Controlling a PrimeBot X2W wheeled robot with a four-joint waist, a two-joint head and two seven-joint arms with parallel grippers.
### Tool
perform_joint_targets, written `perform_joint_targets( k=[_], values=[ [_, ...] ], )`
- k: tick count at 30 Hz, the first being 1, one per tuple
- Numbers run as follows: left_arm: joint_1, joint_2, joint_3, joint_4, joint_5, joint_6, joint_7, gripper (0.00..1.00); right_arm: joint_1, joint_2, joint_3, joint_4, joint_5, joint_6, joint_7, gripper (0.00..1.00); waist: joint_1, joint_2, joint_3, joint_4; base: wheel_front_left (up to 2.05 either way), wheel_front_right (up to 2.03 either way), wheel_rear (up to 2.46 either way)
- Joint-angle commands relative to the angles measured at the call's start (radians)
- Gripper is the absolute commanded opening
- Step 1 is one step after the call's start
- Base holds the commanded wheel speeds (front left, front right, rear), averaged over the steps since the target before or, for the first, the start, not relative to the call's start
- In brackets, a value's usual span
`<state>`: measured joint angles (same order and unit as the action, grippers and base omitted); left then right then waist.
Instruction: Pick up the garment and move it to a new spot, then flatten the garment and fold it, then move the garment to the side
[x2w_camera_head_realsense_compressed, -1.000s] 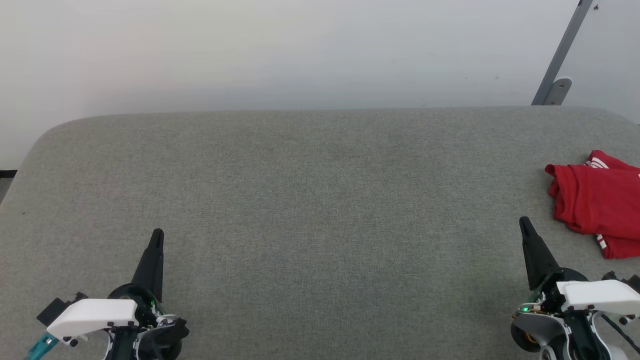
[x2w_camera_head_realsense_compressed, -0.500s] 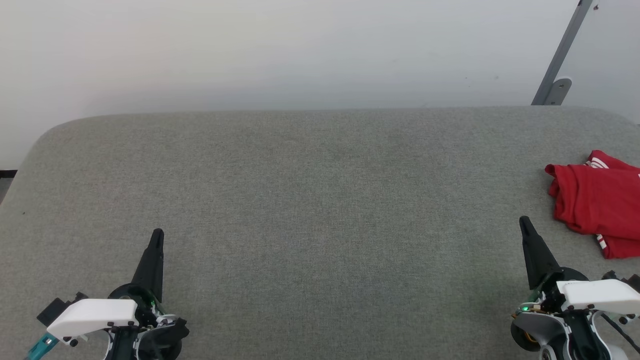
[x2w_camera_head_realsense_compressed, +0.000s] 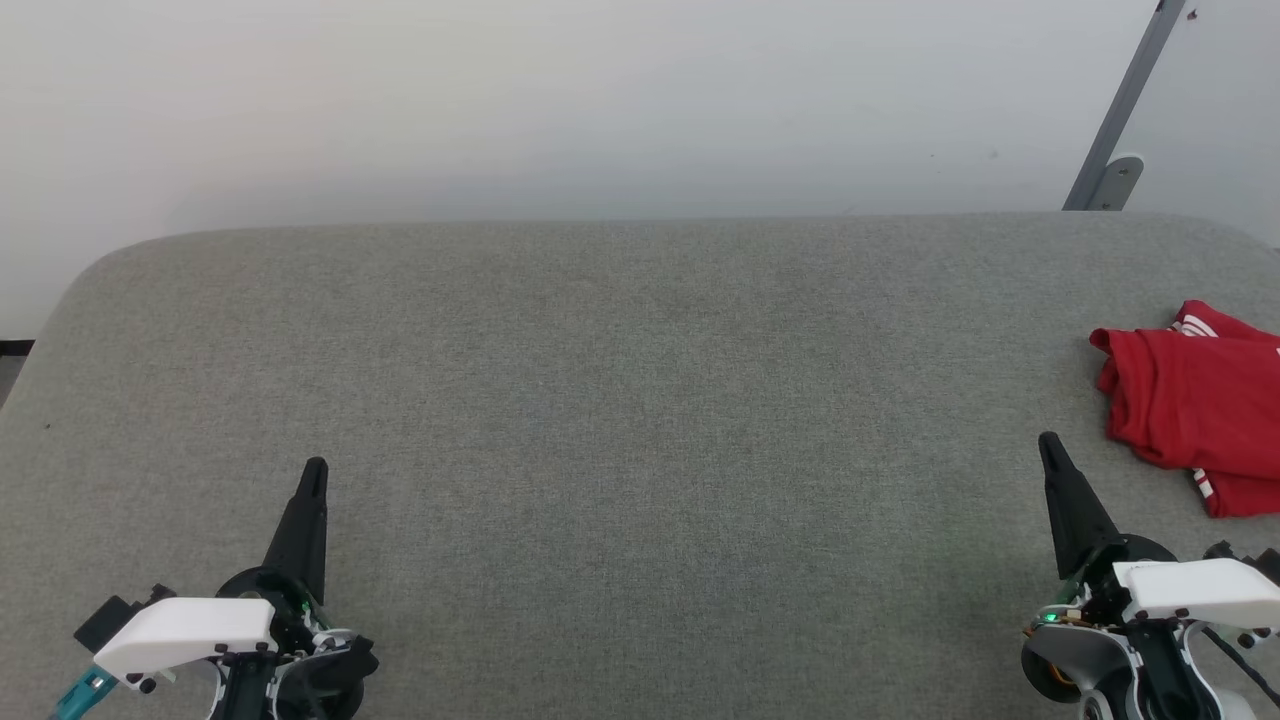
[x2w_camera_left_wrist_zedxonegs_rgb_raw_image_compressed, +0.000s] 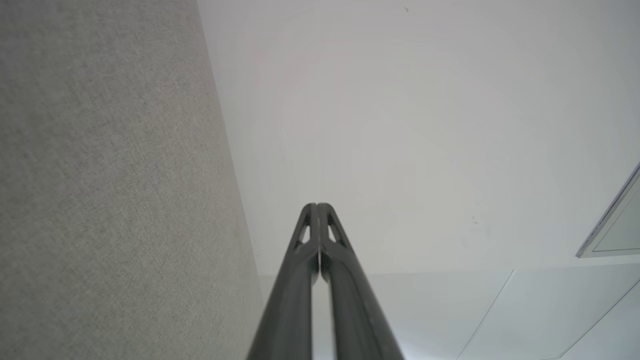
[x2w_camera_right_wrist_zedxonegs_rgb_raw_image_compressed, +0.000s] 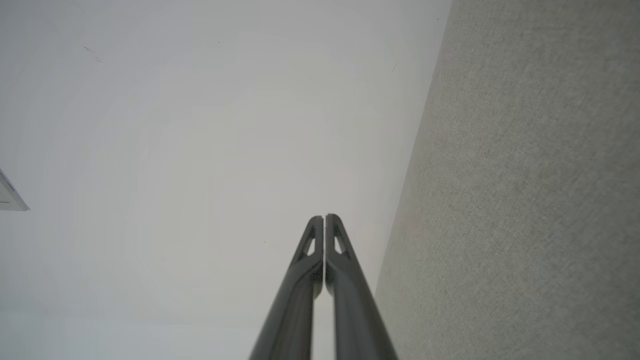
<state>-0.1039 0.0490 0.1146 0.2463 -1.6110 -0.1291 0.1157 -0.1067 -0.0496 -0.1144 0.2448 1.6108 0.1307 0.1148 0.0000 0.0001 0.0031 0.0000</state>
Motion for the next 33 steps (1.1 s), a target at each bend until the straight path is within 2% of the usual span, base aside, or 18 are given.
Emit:
perform_joint_targets(
  k=[1,33],
  values=[
    [-0.012,0.002,0.0,-0.001,-0.002,-0.003,0.002,0.0,-0.004,0.002,0.0,0.0,0.004,0.0,0.002,0.0,0.0,-0.0001,0.0,0.0,0.0,0.0,0.0],
    [-0.012,0.002,0.0,-0.001,-0.002,-0.003,0.002,0.0,-0.004,0.002,0.0,0.0,0.004,0.0,0.002,0.0,0.0,-0.0001,0.0,0.0,0.0,0.0,0.0]
  ],
)
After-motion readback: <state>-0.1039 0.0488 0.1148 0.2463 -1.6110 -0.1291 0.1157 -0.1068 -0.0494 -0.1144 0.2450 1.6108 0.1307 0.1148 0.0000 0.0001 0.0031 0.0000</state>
